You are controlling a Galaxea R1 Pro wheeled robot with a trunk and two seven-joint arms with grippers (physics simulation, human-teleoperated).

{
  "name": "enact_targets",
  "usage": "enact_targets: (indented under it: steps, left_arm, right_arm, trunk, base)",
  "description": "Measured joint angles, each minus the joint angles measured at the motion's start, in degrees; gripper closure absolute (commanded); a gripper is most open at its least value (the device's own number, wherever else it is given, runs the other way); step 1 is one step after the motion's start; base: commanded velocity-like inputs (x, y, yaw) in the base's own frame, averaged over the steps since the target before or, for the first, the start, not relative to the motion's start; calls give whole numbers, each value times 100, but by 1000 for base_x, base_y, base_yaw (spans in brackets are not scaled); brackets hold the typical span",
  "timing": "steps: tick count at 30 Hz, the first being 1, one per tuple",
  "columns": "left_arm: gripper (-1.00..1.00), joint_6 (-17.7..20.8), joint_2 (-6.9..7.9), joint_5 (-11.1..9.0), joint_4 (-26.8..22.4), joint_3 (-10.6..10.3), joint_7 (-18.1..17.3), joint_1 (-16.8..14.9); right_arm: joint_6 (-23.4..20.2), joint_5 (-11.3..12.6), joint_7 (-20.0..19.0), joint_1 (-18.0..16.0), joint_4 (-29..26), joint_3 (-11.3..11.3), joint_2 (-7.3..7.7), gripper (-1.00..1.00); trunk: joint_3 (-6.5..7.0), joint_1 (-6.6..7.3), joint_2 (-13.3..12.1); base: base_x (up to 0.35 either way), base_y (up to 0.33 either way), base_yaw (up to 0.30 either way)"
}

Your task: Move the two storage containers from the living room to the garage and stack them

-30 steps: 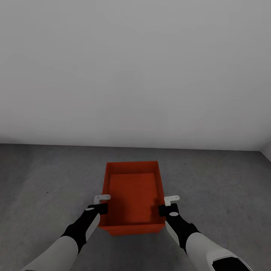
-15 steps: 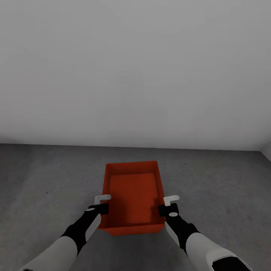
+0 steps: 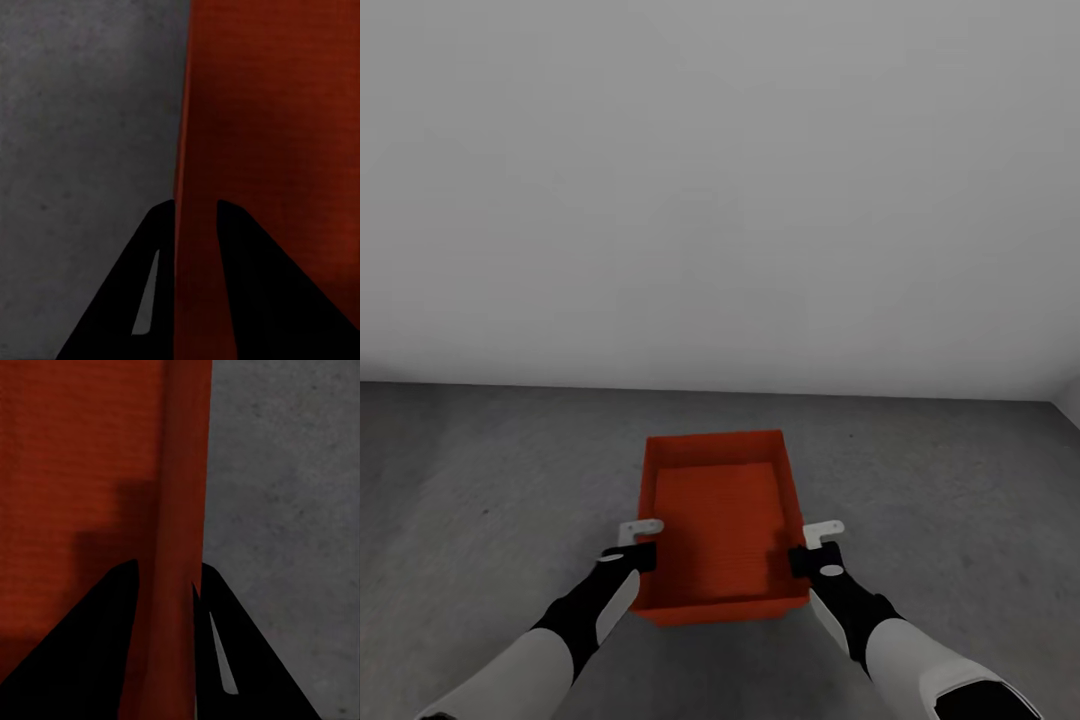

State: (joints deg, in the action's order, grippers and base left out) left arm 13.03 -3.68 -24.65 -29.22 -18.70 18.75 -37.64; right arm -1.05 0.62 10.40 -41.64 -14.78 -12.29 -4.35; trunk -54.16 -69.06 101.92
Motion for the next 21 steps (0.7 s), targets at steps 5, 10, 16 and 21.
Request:
enact_targets:
  steps: [5,10,16,21]
  left_arm:
    - [100,-5,-43,-158,-6,-151,143,2]
    - [100,-4,-43,-247,-10,-253,195,0]
    - [100,105,-45,1451,23,1295,-755,4]
    - [100,89,-48,1448,31,1287,-748,4]
  right_arm:
    - [-6,77,-95,0,3,-67,82,100]
    - [-8,182,-114,1,5,-168,117,100]
    - [15,-426,144,0,-27,563,-234,100]
    - [18,-430,148,0,-30,560,-234,100]
  trunk:
    - [0,0,0]
    - [0,0,0]
    - [1,0,-1]
    - [1,0,0]
  base:
    - [0,0,0]
    - [0,0,0]
    - [0,0,0]
    - [0,0,0]
